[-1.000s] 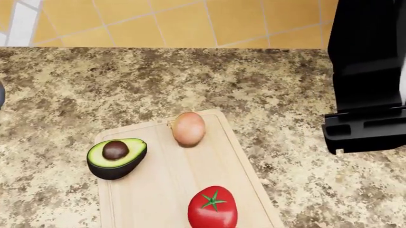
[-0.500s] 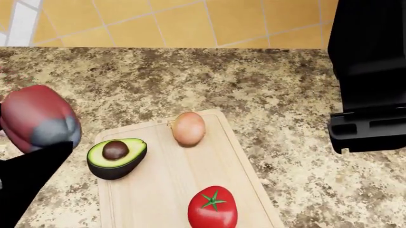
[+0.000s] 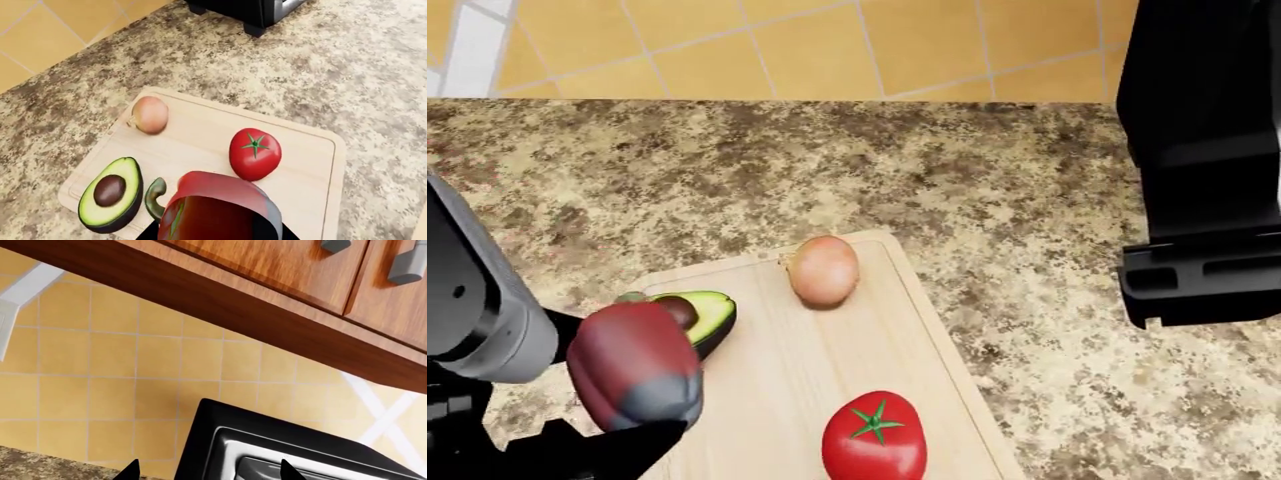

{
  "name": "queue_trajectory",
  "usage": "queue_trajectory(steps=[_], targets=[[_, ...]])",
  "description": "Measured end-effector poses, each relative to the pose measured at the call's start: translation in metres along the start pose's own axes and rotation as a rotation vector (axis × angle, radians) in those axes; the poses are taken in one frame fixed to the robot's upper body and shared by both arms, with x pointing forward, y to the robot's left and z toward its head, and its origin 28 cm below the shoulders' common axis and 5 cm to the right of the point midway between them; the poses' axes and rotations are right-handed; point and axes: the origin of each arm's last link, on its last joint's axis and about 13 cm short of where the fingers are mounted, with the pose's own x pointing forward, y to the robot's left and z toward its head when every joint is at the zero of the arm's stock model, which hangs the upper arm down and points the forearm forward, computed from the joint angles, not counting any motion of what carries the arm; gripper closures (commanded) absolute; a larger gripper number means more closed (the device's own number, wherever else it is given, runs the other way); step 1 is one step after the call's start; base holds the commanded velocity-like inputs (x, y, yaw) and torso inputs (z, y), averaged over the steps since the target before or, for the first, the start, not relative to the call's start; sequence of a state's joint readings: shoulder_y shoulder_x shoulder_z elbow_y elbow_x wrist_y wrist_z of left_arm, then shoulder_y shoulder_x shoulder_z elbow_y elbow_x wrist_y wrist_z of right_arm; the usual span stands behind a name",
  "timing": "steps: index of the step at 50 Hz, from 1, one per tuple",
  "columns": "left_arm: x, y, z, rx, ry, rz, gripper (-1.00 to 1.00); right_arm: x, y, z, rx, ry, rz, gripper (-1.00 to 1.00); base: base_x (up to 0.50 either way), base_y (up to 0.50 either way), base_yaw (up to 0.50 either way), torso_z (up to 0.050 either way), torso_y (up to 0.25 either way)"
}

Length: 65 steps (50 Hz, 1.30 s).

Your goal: Place the avocado, onion, tomato and bell pepper on the cutting board.

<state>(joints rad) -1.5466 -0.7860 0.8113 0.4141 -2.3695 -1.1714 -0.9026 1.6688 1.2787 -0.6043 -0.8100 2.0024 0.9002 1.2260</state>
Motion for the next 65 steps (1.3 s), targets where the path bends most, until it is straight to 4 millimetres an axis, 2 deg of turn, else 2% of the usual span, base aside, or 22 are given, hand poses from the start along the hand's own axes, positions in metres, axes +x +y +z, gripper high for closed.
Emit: queue_trajectory(steps=[37,52,53,65], targets=[[0.058,0.006,-0.020,0.031,0.135,-0.047,1.00,0.000,0.002,-0.004,-0.001,0.016,0.007,-1.00,0.00,0.00,0.00,0.000,0.000],[0.074,0.005,-0.022,0.027,0.141,-0.064,1.00,0.000,0.003,-0.008,0.003,0.023,0.008,-1.00,0.00,0.00,0.00,0.000,0.000],[0.074,0.005,-0.022,0.028,0.141,-0.064,-1.00,0.001,0.003,-0.008,0.003,0.023,0.008,-1.00,0.00,0.00,0.00,0.000,0.000],[0.066,0.004,-0.017,0.031,0.131,-0.047,-1.00,0.001,0.003,-0.008,0.006,0.022,0.012,-1.00,0.00,0.00,0.00,0.000,0.000]])
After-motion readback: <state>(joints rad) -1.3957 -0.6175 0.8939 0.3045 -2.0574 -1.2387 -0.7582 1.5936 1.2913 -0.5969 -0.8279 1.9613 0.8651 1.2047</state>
